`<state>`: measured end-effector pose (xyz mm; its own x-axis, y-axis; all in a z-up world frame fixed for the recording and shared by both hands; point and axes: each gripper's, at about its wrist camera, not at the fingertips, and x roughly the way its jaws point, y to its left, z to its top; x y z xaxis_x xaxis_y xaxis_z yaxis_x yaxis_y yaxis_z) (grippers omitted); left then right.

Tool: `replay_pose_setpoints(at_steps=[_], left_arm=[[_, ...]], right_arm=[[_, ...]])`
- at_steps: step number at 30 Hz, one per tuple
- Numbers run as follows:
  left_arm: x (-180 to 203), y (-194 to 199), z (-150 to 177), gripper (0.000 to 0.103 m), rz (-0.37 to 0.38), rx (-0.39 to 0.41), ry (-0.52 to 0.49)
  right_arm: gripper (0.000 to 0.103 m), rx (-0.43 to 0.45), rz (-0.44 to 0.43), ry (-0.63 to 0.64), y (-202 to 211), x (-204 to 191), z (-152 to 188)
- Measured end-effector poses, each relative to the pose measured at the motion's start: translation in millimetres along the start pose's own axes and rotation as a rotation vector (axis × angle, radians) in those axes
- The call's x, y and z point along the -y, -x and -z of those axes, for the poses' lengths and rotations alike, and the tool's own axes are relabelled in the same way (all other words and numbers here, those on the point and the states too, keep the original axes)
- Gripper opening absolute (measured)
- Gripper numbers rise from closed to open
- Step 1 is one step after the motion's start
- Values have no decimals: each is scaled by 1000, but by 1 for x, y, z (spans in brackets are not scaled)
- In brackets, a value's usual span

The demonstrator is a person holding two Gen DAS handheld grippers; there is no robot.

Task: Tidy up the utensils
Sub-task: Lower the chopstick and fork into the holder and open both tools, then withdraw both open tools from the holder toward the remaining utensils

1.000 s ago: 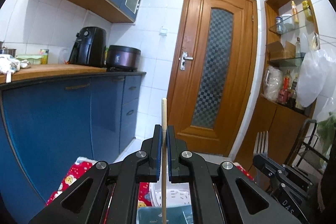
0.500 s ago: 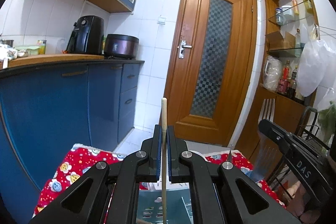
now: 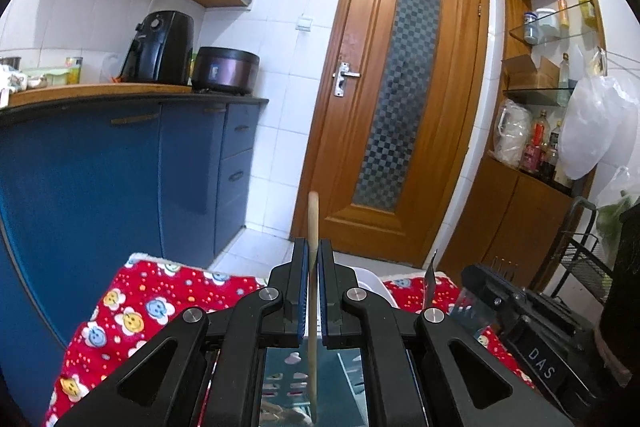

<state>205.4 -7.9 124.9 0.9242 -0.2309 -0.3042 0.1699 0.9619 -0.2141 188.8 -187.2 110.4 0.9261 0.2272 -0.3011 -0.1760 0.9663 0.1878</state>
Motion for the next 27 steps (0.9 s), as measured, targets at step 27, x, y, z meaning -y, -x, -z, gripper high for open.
replay_pose_setpoints(at_steps=[27], left_arm=[[6,85,-2,36,20,-74,-30]], right_arm=[[36,-53,-51,-97,95,-12,2]])
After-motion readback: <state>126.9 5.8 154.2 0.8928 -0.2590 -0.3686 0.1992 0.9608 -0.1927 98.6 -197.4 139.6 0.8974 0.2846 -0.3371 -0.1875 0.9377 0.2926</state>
